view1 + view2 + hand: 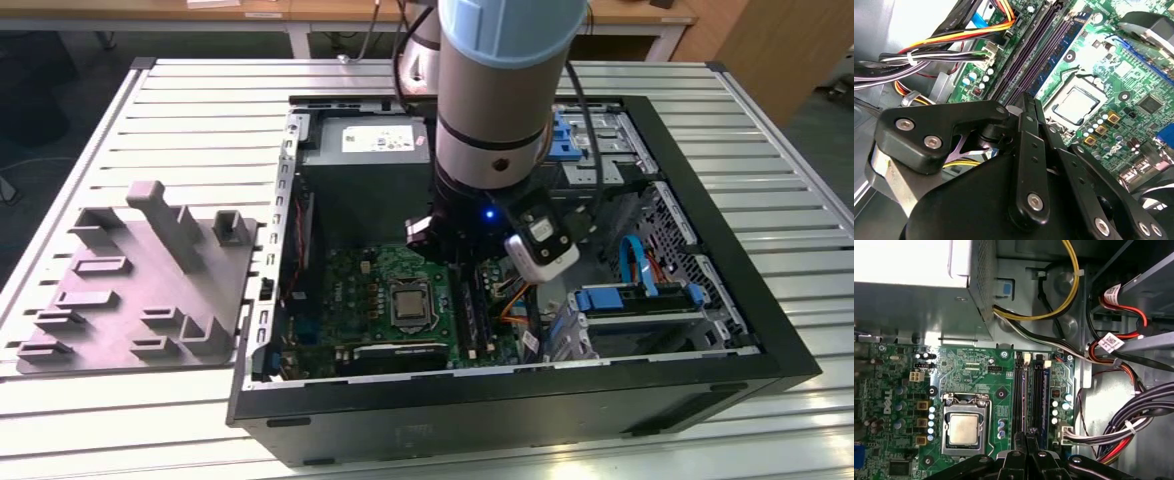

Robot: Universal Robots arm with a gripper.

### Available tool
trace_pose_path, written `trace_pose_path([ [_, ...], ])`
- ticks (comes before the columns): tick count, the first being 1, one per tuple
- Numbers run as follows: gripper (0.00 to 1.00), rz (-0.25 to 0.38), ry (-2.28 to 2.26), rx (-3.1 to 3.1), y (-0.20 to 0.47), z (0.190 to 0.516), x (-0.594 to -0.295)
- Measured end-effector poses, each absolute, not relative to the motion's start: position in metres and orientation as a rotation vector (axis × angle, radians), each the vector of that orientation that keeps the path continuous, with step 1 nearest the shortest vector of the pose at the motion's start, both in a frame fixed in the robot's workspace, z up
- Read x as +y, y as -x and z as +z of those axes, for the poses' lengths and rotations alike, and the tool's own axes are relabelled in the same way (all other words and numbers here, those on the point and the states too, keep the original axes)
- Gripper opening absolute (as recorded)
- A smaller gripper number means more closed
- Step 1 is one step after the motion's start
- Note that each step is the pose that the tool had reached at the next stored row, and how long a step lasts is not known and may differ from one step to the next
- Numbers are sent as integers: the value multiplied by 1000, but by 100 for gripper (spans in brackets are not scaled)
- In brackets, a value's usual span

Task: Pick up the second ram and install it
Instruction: 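Insert the second ram into the second slot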

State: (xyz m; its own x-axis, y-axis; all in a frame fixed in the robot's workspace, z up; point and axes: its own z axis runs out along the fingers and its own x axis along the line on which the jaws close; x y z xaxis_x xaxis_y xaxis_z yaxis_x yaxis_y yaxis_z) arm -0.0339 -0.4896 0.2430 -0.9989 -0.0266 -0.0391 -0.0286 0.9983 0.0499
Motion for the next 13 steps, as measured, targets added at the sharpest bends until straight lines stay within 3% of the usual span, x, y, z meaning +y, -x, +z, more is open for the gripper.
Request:
trace_pose_path([
  [13, 12, 81, 43, 3102, 34, 236, -489],
])
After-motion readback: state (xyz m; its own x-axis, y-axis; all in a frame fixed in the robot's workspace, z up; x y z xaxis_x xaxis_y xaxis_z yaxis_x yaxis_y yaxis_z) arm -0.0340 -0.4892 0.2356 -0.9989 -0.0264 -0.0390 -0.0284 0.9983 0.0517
